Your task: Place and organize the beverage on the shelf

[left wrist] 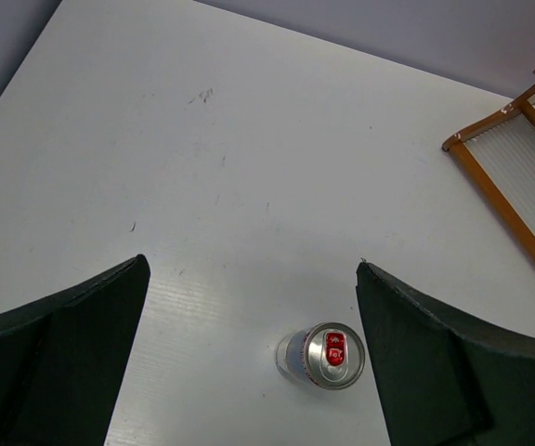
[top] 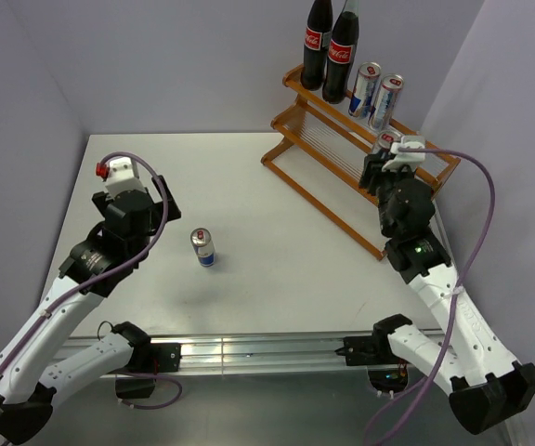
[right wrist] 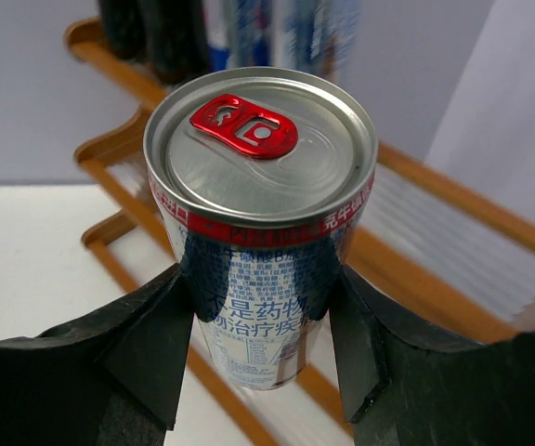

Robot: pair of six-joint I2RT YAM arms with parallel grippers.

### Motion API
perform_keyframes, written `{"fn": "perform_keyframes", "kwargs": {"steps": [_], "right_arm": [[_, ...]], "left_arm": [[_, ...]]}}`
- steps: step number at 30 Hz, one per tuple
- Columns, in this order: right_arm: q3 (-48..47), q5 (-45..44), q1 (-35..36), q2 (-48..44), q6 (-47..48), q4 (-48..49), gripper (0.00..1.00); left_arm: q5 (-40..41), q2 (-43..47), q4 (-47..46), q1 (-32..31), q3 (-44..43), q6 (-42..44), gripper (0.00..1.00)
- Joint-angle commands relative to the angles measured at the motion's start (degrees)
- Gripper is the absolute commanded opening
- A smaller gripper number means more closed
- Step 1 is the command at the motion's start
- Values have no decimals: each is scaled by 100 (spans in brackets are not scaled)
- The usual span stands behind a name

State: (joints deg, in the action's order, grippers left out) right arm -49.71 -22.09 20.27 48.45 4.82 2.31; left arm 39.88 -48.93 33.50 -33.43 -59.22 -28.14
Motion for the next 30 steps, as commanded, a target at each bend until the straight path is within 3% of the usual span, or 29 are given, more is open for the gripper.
{"fn": "perform_keyframes", "kwargs": {"steps": [1, 8, 18, 30], "right_arm": [[-784, 405, -653, 137, 143, 728, 0], [-1803, 1135, -1595, 867, 19, 350, 0], [-2130, 2541, -2676, 1685, 10, 675, 0], [-2367, 3562, -3003, 2336, 98, 437, 0]], "left_arm": [[-208, 85, -352, 47, 60, 168, 99], [-419, 50, -388, 179, 69, 221, 100], [-736, 182, -555, 311, 156, 327, 99], [-903, 111, -572, 311, 157, 397, 100]]}}
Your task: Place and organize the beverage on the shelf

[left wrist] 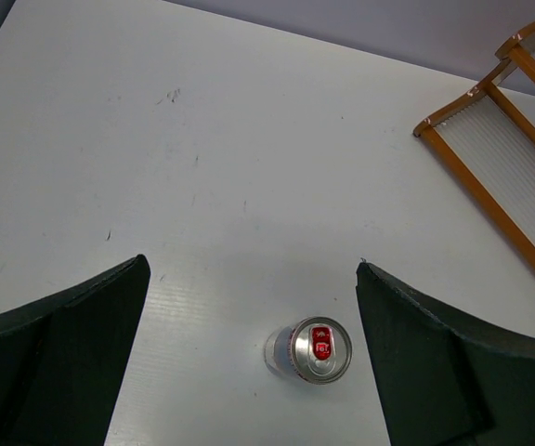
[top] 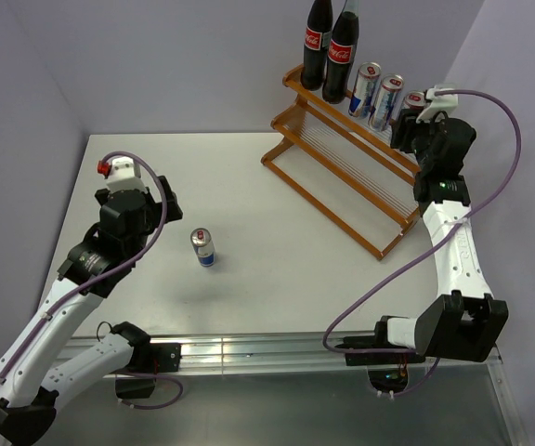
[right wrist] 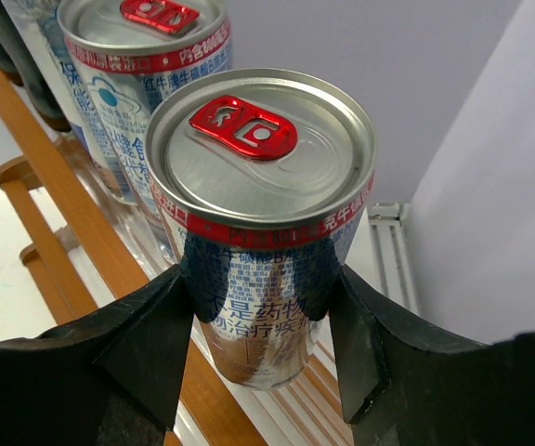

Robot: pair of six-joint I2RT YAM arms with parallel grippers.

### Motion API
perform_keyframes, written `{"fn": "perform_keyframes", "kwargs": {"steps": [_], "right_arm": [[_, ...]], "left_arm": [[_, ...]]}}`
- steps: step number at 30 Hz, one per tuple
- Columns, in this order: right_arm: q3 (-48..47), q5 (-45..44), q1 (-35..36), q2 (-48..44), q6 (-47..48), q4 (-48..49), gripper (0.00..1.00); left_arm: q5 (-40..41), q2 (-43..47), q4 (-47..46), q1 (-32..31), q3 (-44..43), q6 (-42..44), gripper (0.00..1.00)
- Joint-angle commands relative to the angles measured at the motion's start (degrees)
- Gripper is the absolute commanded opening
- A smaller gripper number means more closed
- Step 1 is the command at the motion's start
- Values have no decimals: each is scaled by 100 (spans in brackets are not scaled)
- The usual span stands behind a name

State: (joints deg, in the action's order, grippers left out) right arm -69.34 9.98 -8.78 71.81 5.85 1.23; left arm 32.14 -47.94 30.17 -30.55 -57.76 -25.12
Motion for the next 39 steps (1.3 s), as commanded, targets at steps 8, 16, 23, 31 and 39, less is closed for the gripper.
{"fn": "perform_keyframes", "kwargs": {"steps": [8, 16, 23, 31, 39], "right_arm": [[-405, 531, -195, 210, -75, 501, 6], [-440, 479, -221, 334, -40, 457, 27], [-431, 558, -212, 211, 22, 299, 49], [-405, 567, -212, 53, 22, 202, 96], [-150, 154, -212, -431, -119, 299, 100]], "left_arm": [[-164, -13, -249, 22, 10, 104, 100], [-182, 4, -266, 22, 36, 113, 100], [-217, -5, -266, 22, 36, 122, 100], [-208, -13, -266, 22, 45, 122, 99], [-200, -101, -214, 22, -16, -1, 100]]}}
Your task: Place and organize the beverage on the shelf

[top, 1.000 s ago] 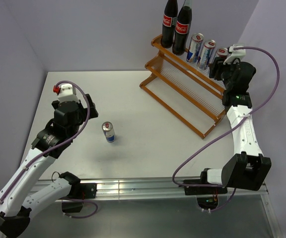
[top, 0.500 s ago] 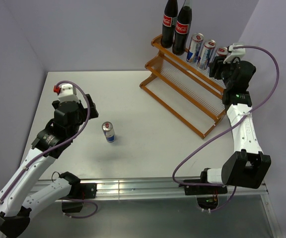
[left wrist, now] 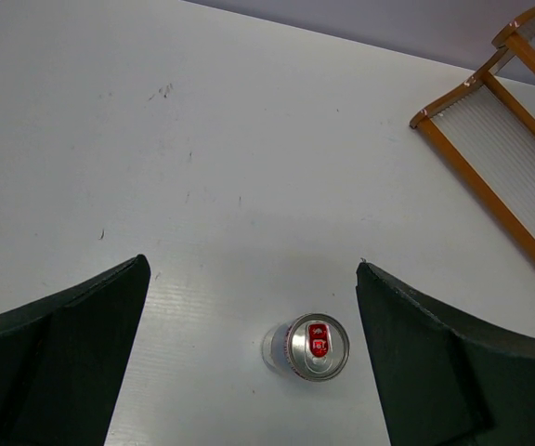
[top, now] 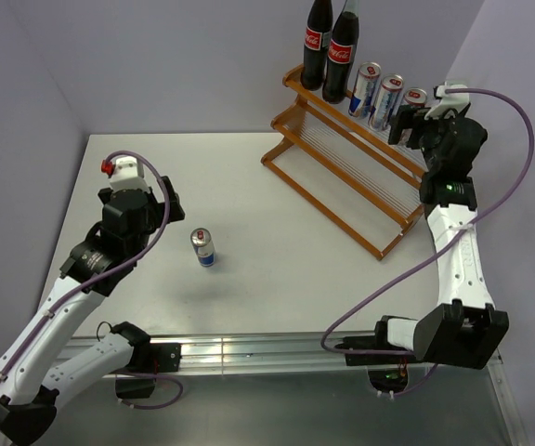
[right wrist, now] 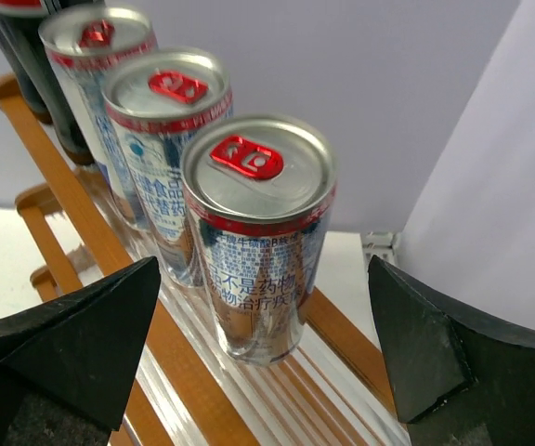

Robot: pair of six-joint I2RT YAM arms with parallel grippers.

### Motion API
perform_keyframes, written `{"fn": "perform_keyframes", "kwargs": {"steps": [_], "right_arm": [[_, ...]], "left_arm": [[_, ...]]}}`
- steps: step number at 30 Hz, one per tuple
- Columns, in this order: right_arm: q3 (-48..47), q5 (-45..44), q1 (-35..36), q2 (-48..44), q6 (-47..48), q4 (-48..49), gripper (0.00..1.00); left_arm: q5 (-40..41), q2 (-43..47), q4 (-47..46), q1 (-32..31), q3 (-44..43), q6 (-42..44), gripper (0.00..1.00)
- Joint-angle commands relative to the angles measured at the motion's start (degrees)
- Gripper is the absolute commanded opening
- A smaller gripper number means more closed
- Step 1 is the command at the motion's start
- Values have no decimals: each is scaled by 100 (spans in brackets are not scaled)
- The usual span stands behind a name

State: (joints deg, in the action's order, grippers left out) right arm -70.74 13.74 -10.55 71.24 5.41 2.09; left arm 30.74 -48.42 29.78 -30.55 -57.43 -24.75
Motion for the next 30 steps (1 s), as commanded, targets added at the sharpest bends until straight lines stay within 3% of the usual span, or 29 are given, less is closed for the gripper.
{"fn": "perform_keyframes", "kwargs": {"steps": [1, 4, 9, 12, 21, 25, 30], "right_arm": [[-1, -292, -35, -453, -101, 117, 100], [130, -740, -44, -725, -461, 29, 100], [631, -292, 17, -1357, -1375, 29, 100], [816, -932, 306, -1752, -1289, -313, 100], [1062, -2427, 2486, -2439, -1235, -1438, 100], [1202, -2473, 2979, -2466, -1507, -1931, 100], [1957, -1401, 3085, -2834, -1710, -1397, 100]], "left_arm": [[-60, -71, -157, 14, -58, -91, 99], [2, -149, -122, 22, -110, -327, 100], [64, -501, 186, 22, -373, -899, 100], [-68, -729, 318, 22, -523, -1128, 99], [-1068, -1362, 529, 22, -796, -1234, 100], [-1281, -1757, 643, -74, -866, -1348, 99], [-1097, -2329, 819, -373, -1033, -1444, 99]]}}
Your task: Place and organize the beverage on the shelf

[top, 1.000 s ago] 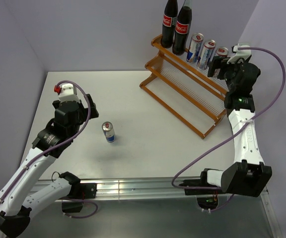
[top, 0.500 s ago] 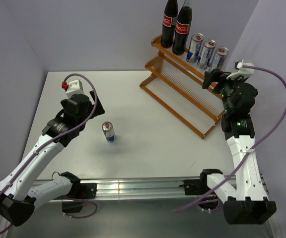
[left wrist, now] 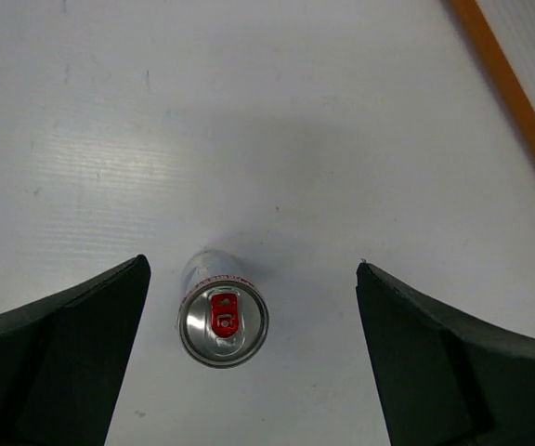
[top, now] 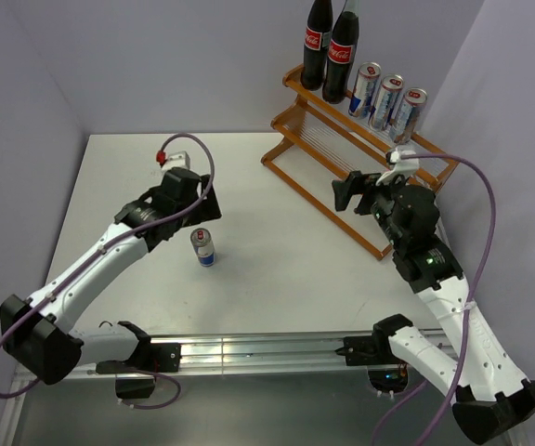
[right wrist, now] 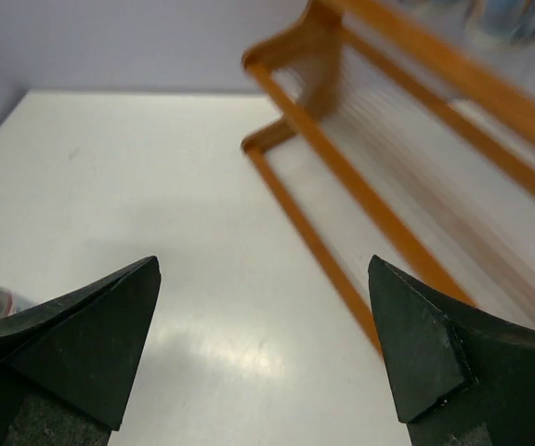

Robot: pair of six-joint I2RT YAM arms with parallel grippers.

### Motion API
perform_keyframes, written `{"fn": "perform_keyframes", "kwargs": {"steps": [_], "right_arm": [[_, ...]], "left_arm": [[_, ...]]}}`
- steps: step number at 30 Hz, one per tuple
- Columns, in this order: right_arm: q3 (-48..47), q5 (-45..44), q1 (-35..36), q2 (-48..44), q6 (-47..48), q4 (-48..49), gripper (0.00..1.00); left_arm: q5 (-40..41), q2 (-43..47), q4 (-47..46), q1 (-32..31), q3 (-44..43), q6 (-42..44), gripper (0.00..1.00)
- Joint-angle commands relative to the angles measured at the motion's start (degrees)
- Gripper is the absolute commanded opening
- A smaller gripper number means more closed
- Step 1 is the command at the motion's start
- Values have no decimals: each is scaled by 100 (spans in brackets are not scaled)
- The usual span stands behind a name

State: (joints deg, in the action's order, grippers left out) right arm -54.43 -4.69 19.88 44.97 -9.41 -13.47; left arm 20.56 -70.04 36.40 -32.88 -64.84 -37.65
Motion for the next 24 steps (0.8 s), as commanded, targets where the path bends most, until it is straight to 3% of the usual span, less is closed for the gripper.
{"fn": "perform_keyframes", "kwargs": {"steps": [1, 9, 16, 22, 24], "right_arm": [[511, 886, 42, -234, -237, 196, 100], [785, 1638, 34, -51, -588, 293, 100], [618, 1830, 34, 398, -738, 64, 97], [732, 2209, 42, 460, -773, 231, 92], [767, 2253, 42, 442, -773, 240, 91]], "left_arm": [[-35, -237, 218, -148, -319, -199, 99], [273, -493, 789, -192, -152, -436, 99], [-60, -440, 570, -201, 392, -357, 94], [-183, -519, 473, -201, 481, -252, 78], [-219, -563, 482, -192, 463, -225, 68]]}}
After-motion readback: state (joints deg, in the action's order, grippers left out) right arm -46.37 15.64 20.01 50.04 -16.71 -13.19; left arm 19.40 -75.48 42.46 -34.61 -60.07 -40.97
